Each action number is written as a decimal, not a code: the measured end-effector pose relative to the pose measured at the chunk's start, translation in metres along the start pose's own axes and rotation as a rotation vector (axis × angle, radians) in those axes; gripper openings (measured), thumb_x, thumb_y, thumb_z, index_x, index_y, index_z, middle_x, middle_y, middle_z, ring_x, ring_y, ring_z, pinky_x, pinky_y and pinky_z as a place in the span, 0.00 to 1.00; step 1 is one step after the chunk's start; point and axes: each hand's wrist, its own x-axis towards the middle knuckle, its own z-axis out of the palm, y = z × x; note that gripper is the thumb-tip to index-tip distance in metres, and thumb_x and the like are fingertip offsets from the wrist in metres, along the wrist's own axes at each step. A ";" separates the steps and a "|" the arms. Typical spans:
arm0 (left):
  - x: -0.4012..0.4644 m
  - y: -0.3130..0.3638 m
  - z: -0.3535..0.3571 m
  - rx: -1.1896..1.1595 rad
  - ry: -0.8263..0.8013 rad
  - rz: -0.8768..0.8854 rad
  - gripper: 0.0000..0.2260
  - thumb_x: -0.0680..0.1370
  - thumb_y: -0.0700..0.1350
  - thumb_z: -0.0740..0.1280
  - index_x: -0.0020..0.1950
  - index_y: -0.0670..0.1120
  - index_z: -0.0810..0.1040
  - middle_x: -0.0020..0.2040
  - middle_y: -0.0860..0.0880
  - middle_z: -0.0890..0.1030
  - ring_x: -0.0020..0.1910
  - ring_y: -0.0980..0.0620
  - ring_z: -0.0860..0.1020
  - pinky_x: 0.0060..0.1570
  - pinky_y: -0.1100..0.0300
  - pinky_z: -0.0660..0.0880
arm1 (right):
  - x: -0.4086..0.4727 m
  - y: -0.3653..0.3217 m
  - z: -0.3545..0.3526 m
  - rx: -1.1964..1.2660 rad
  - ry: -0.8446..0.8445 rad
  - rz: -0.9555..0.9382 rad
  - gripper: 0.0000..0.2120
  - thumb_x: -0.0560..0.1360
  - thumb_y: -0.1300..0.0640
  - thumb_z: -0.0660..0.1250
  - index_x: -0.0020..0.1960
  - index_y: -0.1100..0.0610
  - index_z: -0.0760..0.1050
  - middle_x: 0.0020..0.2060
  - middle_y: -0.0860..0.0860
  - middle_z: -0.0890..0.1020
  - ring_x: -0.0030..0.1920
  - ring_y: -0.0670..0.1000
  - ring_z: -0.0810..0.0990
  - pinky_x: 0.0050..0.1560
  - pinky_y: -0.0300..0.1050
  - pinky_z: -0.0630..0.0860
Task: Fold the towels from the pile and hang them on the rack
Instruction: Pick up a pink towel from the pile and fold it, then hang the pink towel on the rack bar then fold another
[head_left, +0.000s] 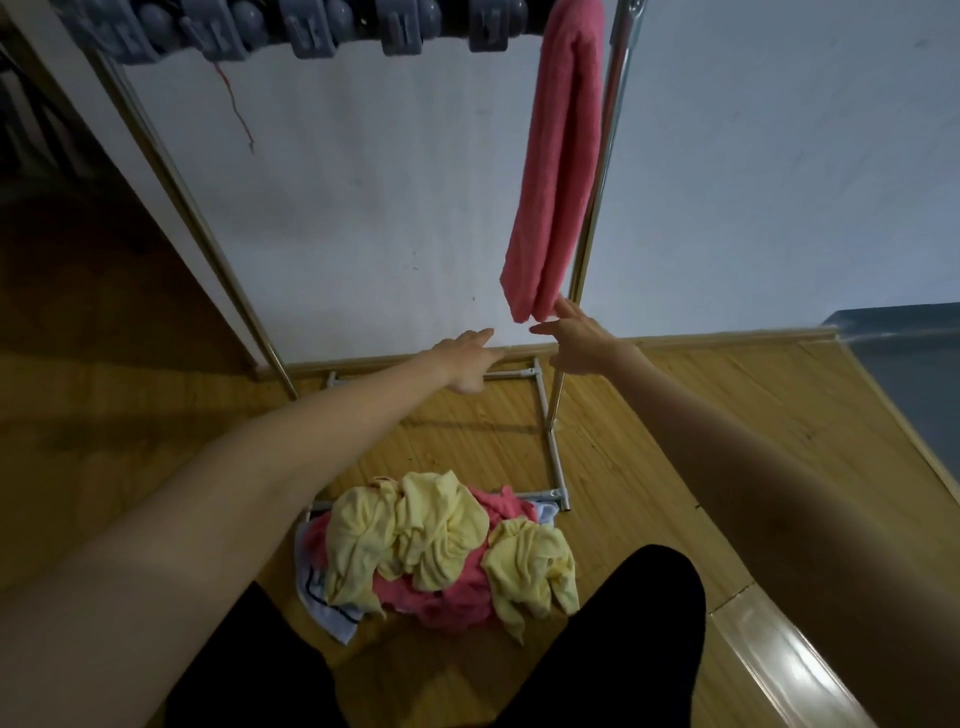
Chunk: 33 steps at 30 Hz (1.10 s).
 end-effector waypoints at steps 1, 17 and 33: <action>-0.008 -0.002 0.004 -0.007 -0.018 -0.019 0.34 0.76 0.38 0.62 0.78 0.51 0.52 0.79 0.44 0.45 0.77 0.43 0.50 0.70 0.47 0.63 | -0.005 -0.003 0.004 0.003 -0.030 0.042 0.31 0.71 0.65 0.65 0.73 0.54 0.64 0.77 0.58 0.46 0.77 0.58 0.47 0.73 0.55 0.60; -0.160 -0.032 0.128 -0.255 0.032 -0.316 0.31 0.80 0.58 0.57 0.79 0.52 0.46 0.79 0.44 0.46 0.77 0.41 0.48 0.73 0.45 0.52 | -0.096 -0.107 0.133 0.068 -0.241 0.110 0.38 0.76 0.43 0.64 0.77 0.55 0.49 0.76 0.62 0.51 0.76 0.59 0.49 0.73 0.59 0.57; -0.139 -0.030 0.284 -0.477 -0.140 -0.317 0.27 0.81 0.50 0.60 0.77 0.44 0.55 0.77 0.44 0.56 0.74 0.42 0.58 0.69 0.46 0.64 | -0.114 -0.124 0.287 0.237 -0.461 0.138 0.33 0.77 0.53 0.65 0.76 0.60 0.54 0.72 0.61 0.63 0.73 0.60 0.61 0.69 0.54 0.63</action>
